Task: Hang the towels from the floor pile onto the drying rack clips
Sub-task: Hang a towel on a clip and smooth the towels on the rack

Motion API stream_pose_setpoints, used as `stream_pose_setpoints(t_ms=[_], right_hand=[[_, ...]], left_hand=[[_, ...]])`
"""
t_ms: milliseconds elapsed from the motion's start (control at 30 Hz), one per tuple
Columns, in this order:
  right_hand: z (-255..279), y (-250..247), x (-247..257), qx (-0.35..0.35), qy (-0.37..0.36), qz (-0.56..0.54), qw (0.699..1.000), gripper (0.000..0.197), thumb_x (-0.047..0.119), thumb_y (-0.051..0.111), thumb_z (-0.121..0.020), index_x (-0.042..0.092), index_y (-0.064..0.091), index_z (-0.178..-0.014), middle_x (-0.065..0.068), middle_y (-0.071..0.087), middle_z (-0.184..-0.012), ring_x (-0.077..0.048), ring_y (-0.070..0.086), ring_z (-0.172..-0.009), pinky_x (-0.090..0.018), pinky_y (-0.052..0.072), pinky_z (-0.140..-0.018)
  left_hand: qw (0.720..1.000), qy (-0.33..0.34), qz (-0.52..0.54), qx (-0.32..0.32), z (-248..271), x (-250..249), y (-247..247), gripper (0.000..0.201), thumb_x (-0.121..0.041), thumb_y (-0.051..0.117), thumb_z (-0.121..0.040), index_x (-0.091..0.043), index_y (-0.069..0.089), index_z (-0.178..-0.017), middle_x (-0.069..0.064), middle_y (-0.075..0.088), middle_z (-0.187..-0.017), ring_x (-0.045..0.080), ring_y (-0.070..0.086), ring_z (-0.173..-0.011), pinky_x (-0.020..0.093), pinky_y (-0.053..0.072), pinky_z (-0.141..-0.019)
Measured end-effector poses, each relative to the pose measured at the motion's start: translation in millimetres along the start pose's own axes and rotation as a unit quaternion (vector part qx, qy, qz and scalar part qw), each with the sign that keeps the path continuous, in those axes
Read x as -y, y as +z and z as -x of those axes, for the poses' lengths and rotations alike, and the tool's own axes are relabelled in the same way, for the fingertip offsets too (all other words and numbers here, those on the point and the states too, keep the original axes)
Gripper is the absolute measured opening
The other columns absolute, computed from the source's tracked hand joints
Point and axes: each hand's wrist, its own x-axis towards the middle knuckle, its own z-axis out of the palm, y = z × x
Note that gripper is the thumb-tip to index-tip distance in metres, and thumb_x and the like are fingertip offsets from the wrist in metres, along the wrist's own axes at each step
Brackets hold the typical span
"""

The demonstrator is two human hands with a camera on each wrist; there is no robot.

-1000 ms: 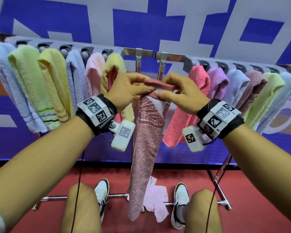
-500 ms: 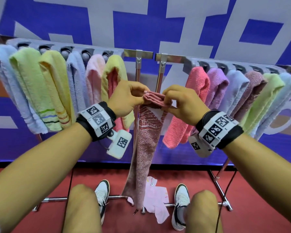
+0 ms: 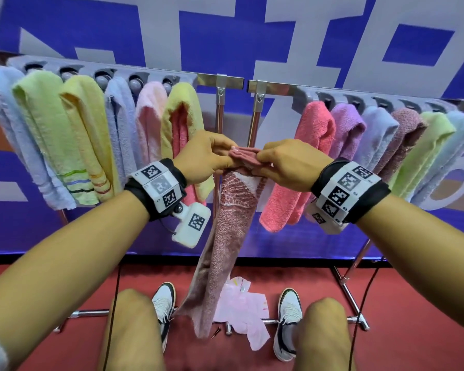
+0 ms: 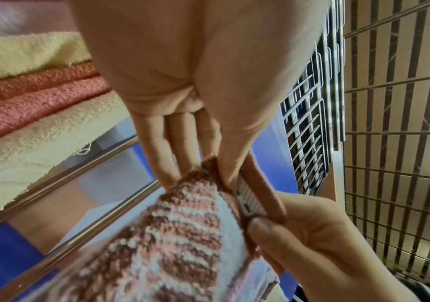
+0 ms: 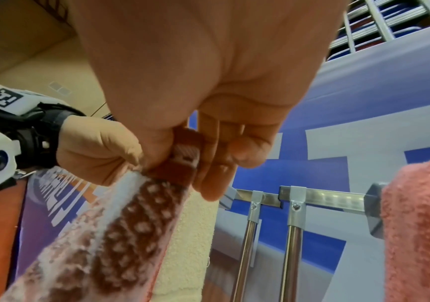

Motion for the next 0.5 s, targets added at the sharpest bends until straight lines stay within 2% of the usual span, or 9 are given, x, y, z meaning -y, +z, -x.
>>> stream_pose_setpoints(t_ms=[67, 133, 200, 267, 333, 400, 467, 500], right_hand=[[0.6, 0.8, 2.2, -0.044, 0.0, -0.034, 0.998, 0.036, 0.043, 0.057, -0.095, 0.008, 0.064, -0.09, -0.009, 0.063, -0.078, -0.032, 0.056, -0.067, -0.036, 0.043, -0.058], [1.5, 3.9, 6.7, -0.103, 0.032, -0.097, 0.989, 0.04, 0.047, 0.062, -0.089, 0.008, 0.067, -0.084, -0.004, 0.062, -0.067, -0.026, 0.054, -0.058, -0.03, 0.04, -0.054], [-0.4, 7.8, 10.5, -0.17, 0.09, -0.186, 0.963, 0.033, 0.042, 0.075, -0.081, 0.009, 0.07, -0.078, 0.002, 0.059, -0.063, -0.017, 0.05, -0.055, -0.026, 0.038, -0.052], [-3.8, 11.8, 12.9, -0.215, 0.138, -0.259, 0.932, 0.026, 0.033, 0.084, -0.072, 0.013, 0.069, -0.075, -0.001, 0.062, -0.065, -0.016, 0.051, -0.057, -0.03, 0.042, -0.053], [-7.0, 13.6, 16.4, -0.247, 0.166, -0.354, 0.887, 0.029, 0.021, 0.088, -0.067, 0.021, 0.06, -0.078, -0.007, 0.067, -0.071, -0.02, 0.061, -0.063, -0.039, 0.052, -0.058], [-7.9, 12.7, 18.8, -0.281, 0.192, -0.469, 0.815, 0.048, 0.003, 0.086, -0.068, 0.022, 0.047, -0.088, -0.01, 0.071, -0.077, -0.024, 0.07, -0.071, -0.041, 0.057, -0.063], [-8.7, 9.2, 20.5, -0.306, 0.209, -0.538, 0.757, 0.049, -0.002, 0.08, -0.074, 0.021, 0.045, -0.099, -0.016, 0.073, -0.08, -0.031, 0.071, -0.074, -0.045, 0.058, -0.07], [-9.5, 8.2, 19.9, -0.313, 0.213, -0.555, 0.741, 0.046, -0.002, 0.078, -0.077, 0.021, 0.048, -0.104, -0.015, 0.073, -0.081, -0.03, 0.071, -0.074, -0.046, 0.058, -0.073]], left_hand=[[1.0, -0.019, -0.001, 0.009, -0.3, 0.9, -4.8, 0.018, 0.005, 0.072, -0.084, 0.008, 0.068, -0.102, 0.014, 0.065, -0.075, 0.013, 0.058, -0.059, 0.023, 0.047, -0.053], [0.999, -0.03, -0.006, 0.016, -0.9, 0.3, -7.6, 0.024, 0.004, 0.073, -0.084, 0.01, 0.067, -0.106, 0.011, 0.063, -0.071, 0.006, 0.054, -0.052, 0.019, 0.044, -0.05], [0.999, -0.035, 0.004, 0.016, -1.7, -2.3, -8.6, 0.024, 0.006, 0.072, -0.084, 0.011, 0.066, -0.107, 0.004, 0.062, -0.065, 0.004, 0.05, -0.048, 0.018, 0.041, -0.048], [0.999, -0.034, 0.012, 0.011, -3.1, -4.9, -8.5, 0.023, 0.008, 0.07, -0.084, 0.011, 0.066, -0.107, -0.002, 0.064, -0.061, 0.003, 0.05, -0.047, 0.016, 0.041, -0.047], [1.0, -0.027, 0.011, 0.008, -2.6, -7.6, -9.1, 0.022, 0.008, 0.068, -0.085, 0.009, 0.067, -0.108, 0.001, 0.066, -0.066, 0.005, 0.053, -0.051, 0.017, 0.042, -0.049], [0.999, -0.025, 0.025, 0.003, -2.2, -8.6, -10.7, 0.021, 0.004, 0.068, -0.087, 0.003, 0.068, -0.108, 0.008, 0.069, -0.078, 0.014, 0.061, -0.065, 0.023, 0.05, -0.058], [0.997, -0.028, 0.065, -0.007, -2.8, -10.0, -10.3, 0.016, 0.001, 0.066, -0.089, -0.006, 0.069, -0.103, 0.01, 0.07, -0.089, 0.021, 0.067, -0.077, 0.03, 0.059, -0.069], [0.995, -0.028, 0.091, -0.015, -3.2, -12.0, -8.6, 0.014, 0.002, 0.065, -0.09, -0.009, 0.067, -0.099, 0.009, 0.069, -0.089, 0.02, 0.068, -0.075, 0.029, 0.06, -0.068]])
